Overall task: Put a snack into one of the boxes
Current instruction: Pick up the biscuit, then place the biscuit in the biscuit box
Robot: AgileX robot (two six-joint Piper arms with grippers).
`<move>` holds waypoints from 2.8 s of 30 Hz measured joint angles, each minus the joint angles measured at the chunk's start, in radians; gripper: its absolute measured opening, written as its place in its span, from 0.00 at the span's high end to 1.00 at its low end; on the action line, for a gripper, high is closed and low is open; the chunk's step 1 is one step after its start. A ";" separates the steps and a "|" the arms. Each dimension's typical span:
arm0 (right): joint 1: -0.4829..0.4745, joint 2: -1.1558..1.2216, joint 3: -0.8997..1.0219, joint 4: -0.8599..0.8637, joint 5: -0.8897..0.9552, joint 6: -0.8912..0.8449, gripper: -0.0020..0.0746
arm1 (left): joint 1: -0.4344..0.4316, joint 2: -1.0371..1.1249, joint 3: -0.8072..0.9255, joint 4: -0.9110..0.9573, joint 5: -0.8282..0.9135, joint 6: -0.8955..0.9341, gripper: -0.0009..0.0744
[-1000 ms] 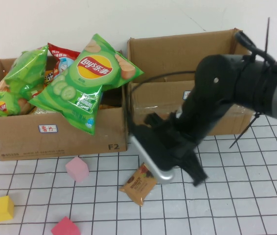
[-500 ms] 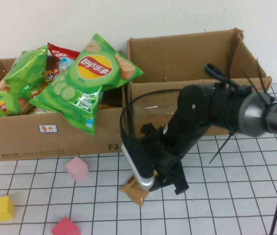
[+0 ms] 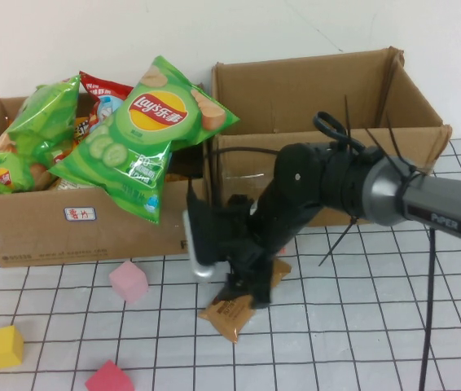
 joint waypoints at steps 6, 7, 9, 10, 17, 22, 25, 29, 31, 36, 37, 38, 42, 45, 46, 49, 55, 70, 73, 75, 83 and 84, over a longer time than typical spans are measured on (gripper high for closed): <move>0.010 0.027 -0.019 0.137 -0.018 0.039 0.43 | 0.000 0.000 0.000 0.000 0.009 0.000 0.99; 0.010 0.033 -0.019 0.144 -0.015 0.041 0.45 | 0.000 0.000 0.000 0.000 0.010 0.000 0.99; 0.010 0.042 -0.020 0.151 0.002 0.043 0.51 | 0.000 0.000 0.000 0.000 0.010 0.000 0.99; 0.010 0.045 -0.020 0.148 0.017 0.043 0.54 | 0.000 0.000 0.000 0.000 0.010 0.000 0.99; 0.010 0.047 -0.027 0.056 0.170 0.054 0.75 | 0.000 0.000 0.000 0.000 0.011 -0.002 0.99; 0.010 0.024 -0.031 -0.090 0.285 0.186 0.89 | 0.000 0.000 0.000 0.000 0.011 -0.002 0.99; 0.010 0.006 -0.030 -0.142 0.314 0.307 0.92 | 0.000 0.000 0.000 0.000 0.011 -0.002 0.99; 0.011 -0.038 -0.030 -0.173 0.338 0.581 0.94 | 0.000 0.000 0.000 0.000 0.013 -0.002 0.99; 0.015 -0.054 -0.030 -0.225 0.357 0.693 0.93 | 0.000 0.000 0.000 0.000 0.013 -0.002 0.99; 0.011 -0.058 -0.030 -0.327 0.444 0.654 0.77 | 0.000 -0.001 0.000 0.000 0.013 -0.002 0.99; 0.009 -0.058 -0.030 -0.328 0.454 0.624 0.69 | 0.000 -0.001 0.000 0.000 0.013 -0.002 0.99; 0.009 -0.058 -0.030 -0.328 0.459 0.598 0.61 | 0.000 -0.001 0.000 0.000 0.013 0.000 0.99; 0.007 -0.058 -0.028 -0.295 0.459 0.432 0.33 | 0.000 -0.001 0.000 0.000 0.013 0.004 0.99; 0.007 -0.058 -0.020 -0.232 0.457 0.266 0.24 | 0.000 -0.001 0.000 0.000 0.013 0.006 0.99; 0.007 -0.055 -0.020 -0.215 0.455 0.224 0.23 | 0.000 -0.001 0.000 0.000 0.013 0.006 0.99; 0.007 -0.038 -0.020 -0.201 0.432 0.145 0.21 | 0.000 -0.001 0.000 0.000 0.015 0.008 0.99; 0.007 0.027 -0.020 -0.231 0.411 0.102 0.20 | 0.000 -0.001 0.000 0.000 0.015 0.017 0.99; 0.007 0.037 -0.038 -0.199 0.471 0.119 0.36 | 0.000 -0.001 0.000 0.000 0.015 0.020 0.99; 0.007 0.017 -0.052 -0.156 0.482 0.123 0.37 | 0.000 -0.001 0.000 0.000 0.015 0.025 0.99; 0.007 -0.023 -0.073 -0.141 0.484 0.130 0.37 | 0.000 -0.001 0.000 0.000 0.015 0.025 0.99; 0.007 -0.224 -0.258 -0.147 0.497 0.177 0.37 | 0.000 -0.001 0.000 0.000 0.015 0.025 0.99; 0.007 -0.243 -0.286 -0.168 0.497 0.177 0.37 | 0.000 -0.001 0.000 0.000 0.015 0.025 0.99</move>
